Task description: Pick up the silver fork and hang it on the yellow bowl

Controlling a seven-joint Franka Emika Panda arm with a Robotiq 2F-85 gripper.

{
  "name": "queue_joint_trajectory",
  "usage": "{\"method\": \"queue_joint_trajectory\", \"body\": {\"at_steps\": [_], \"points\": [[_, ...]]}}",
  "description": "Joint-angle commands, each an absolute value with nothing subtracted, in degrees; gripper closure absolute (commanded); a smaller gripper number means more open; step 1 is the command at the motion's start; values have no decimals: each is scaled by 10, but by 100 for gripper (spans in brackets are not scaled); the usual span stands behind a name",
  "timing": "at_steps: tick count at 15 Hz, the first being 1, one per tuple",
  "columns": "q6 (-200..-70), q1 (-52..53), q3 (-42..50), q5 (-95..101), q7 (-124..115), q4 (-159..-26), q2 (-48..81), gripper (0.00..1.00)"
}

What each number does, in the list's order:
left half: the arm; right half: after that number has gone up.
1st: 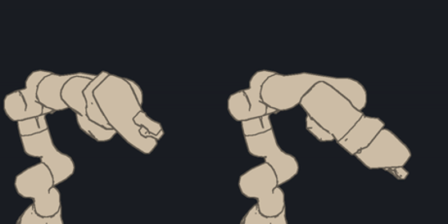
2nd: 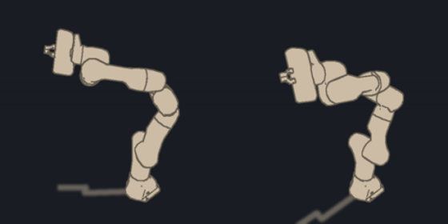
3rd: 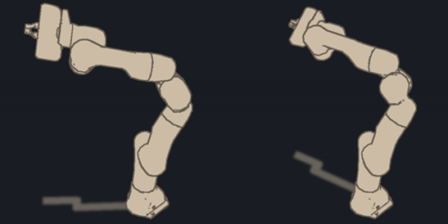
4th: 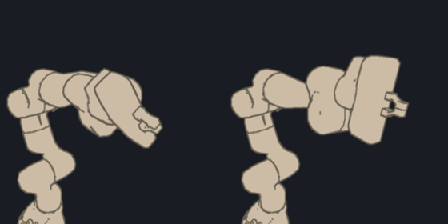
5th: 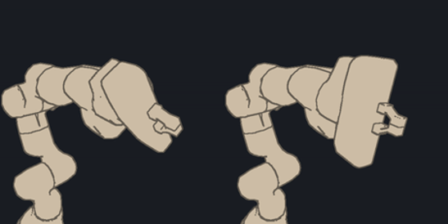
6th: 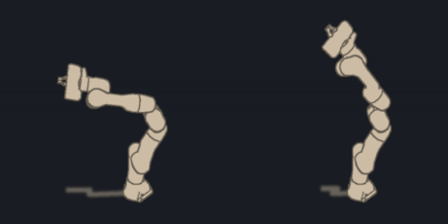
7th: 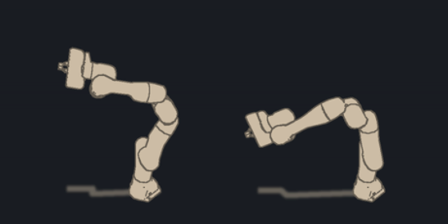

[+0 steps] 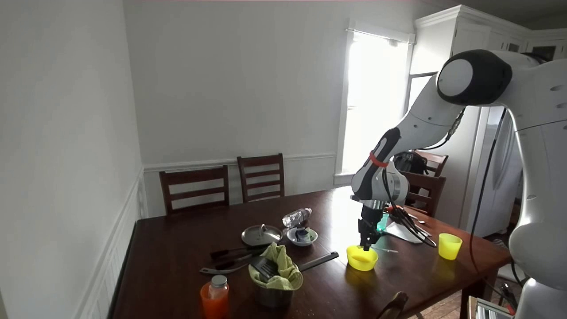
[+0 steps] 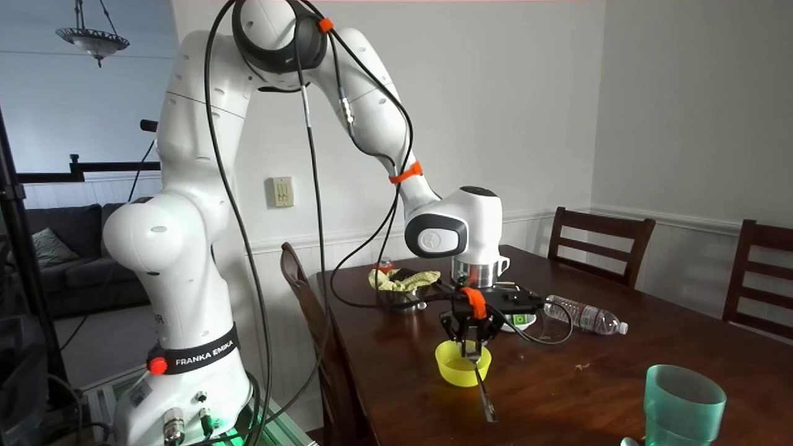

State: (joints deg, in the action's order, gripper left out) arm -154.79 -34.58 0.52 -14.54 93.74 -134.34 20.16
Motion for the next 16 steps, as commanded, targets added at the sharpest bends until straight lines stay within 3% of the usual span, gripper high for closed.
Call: {"method": "queue_joint_trajectory", "body": {"at_steps": [1, 16], "points": [[-1555, -357, -3, -181, 1003, -1361, 190, 92], [-1539, -382, -17, -287, 1133, -1357, 196, 92]]}}
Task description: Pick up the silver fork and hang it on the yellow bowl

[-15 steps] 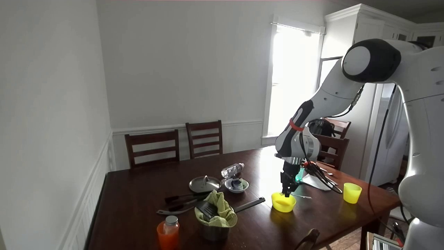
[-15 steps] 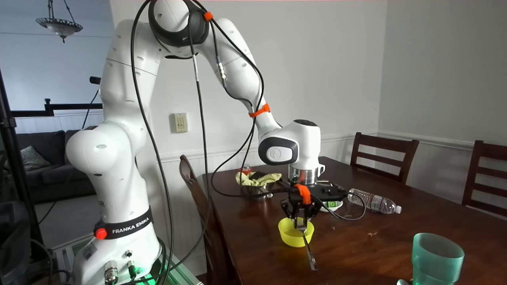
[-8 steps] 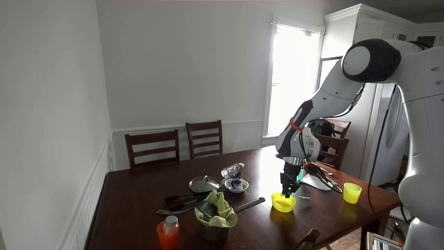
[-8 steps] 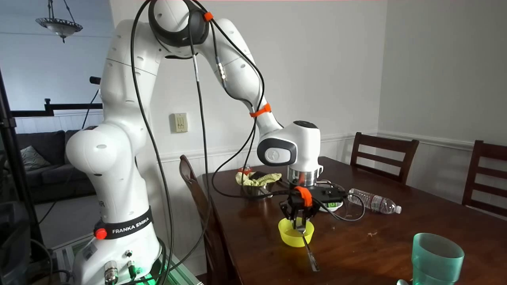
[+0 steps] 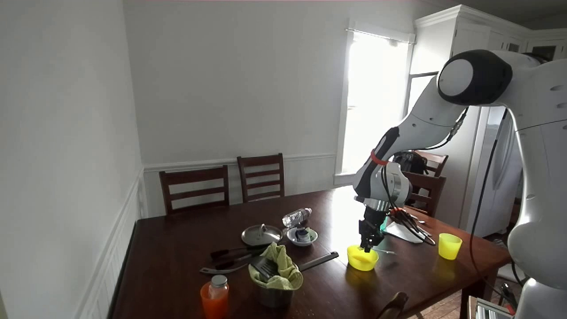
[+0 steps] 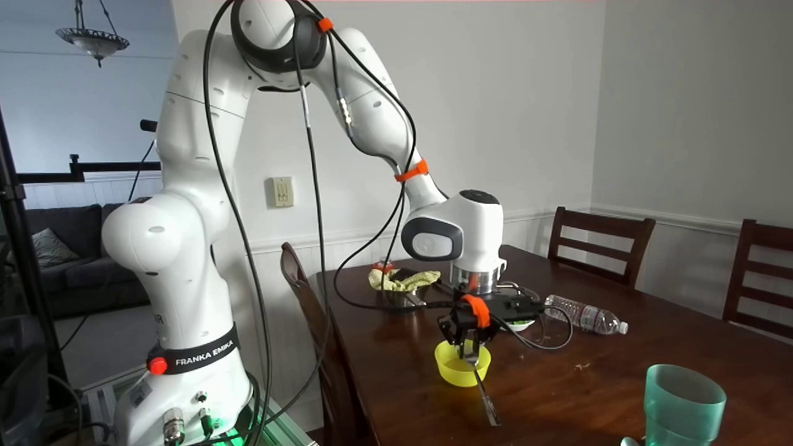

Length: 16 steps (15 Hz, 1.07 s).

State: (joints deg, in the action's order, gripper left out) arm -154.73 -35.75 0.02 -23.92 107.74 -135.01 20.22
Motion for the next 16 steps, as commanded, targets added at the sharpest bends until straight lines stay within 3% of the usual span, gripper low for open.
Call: {"method": "queue_joint_trajectory", "body": {"at_steps": [1, 5, 7, 10, 12, 14, 16], "points": [[-1536, -385, -17, -298, 1145, -1357, 196, 92], [-1526, -384, -11, -323, 1173, -1356, 198, 92], [-1522, -381, -7, -328, 1175, -1355, 198, 86], [-1518, -377, -4, -334, 1175, -1356, 194, 92], [-1519, -376, -3, -336, 1174, -1356, 193, 70], [-1520, -374, -3, -336, 1172, -1354, 194, 63], [-1520, -373, -2, -335, 1170, -1353, 194, 62]]}}
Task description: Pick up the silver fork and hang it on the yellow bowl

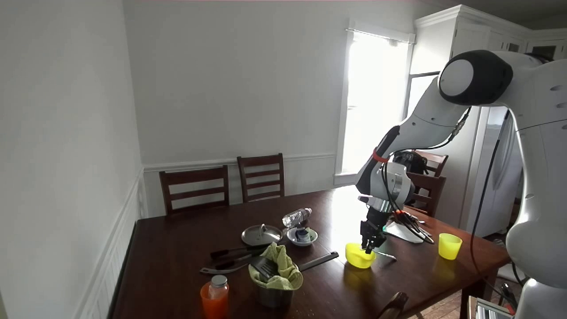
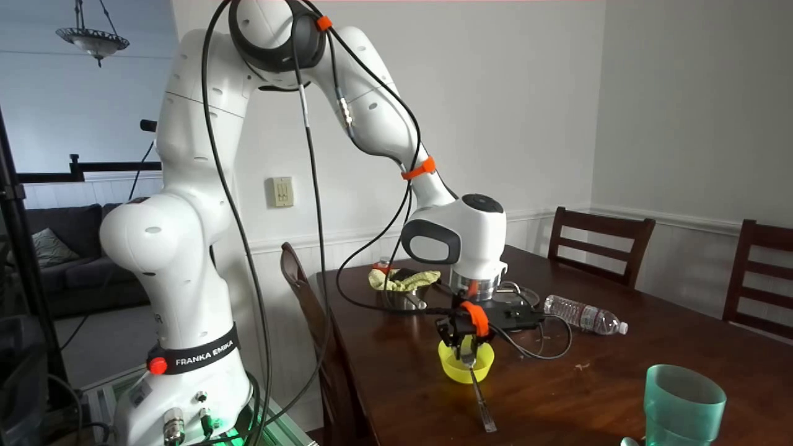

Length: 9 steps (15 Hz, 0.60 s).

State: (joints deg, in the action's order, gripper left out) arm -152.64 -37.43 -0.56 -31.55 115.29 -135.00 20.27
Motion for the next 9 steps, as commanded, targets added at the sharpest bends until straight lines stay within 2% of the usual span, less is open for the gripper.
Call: {"method": "queue_joint_trajectory", "body": {"at_steps": [1, 3, 6, 8, 9], "points": [[-1520, -373, -2, -335, 1170, -1353, 194, 61], [-1518, -373, -2, -335, 1170, -1353, 193, 51], [-1517, -373, -2, -336, 1170, -1352, 192, 30], [-1515, -373, -2, -336, 1168, -1351, 192, 6], [-1513, -372, 0, -334, 1165, -1352, 190, 2]]}}
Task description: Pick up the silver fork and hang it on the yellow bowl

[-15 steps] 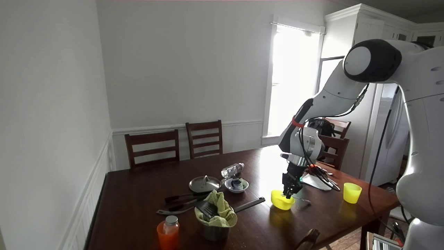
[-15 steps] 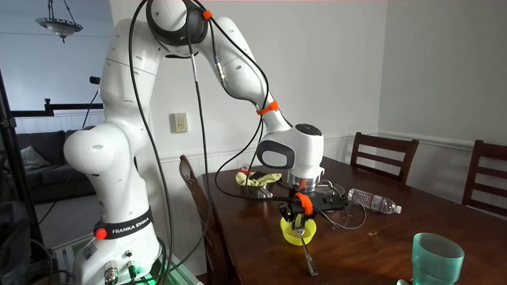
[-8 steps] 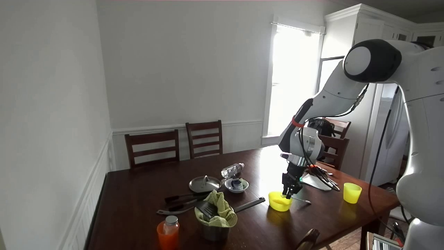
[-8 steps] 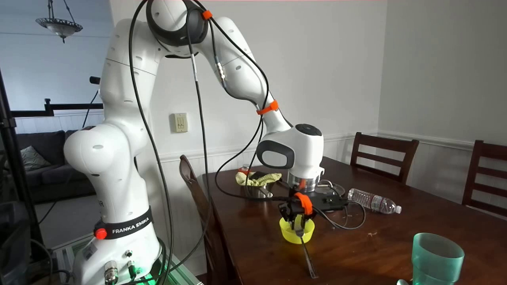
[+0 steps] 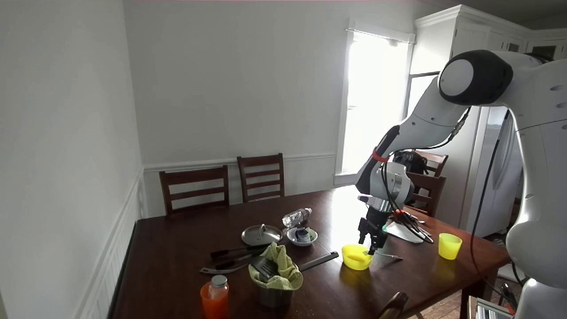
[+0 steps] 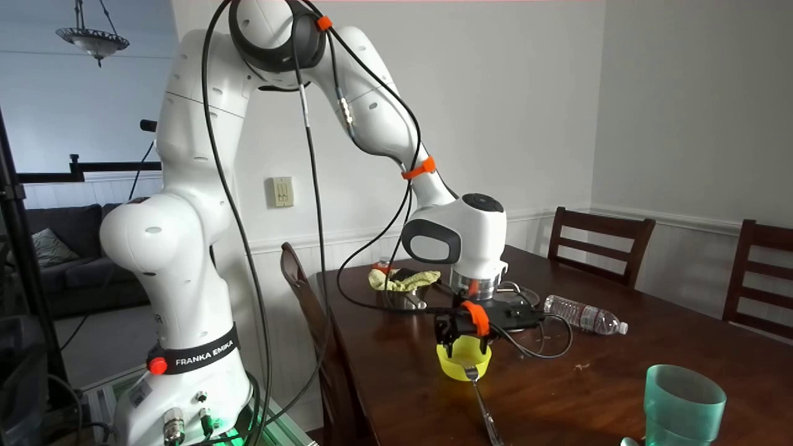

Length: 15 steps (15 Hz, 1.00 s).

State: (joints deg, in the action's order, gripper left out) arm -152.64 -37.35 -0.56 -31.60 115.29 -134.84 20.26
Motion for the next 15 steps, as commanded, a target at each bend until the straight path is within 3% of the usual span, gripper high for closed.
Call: {"method": "queue_joint_trajectory", "body": {"at_steps": [1, 15], "points": [[-1509, -367, 6, -325, 1151, -1353, 187, 0], [-1422, -268, 158, -133, 894, -1372, 59, 0]]}}
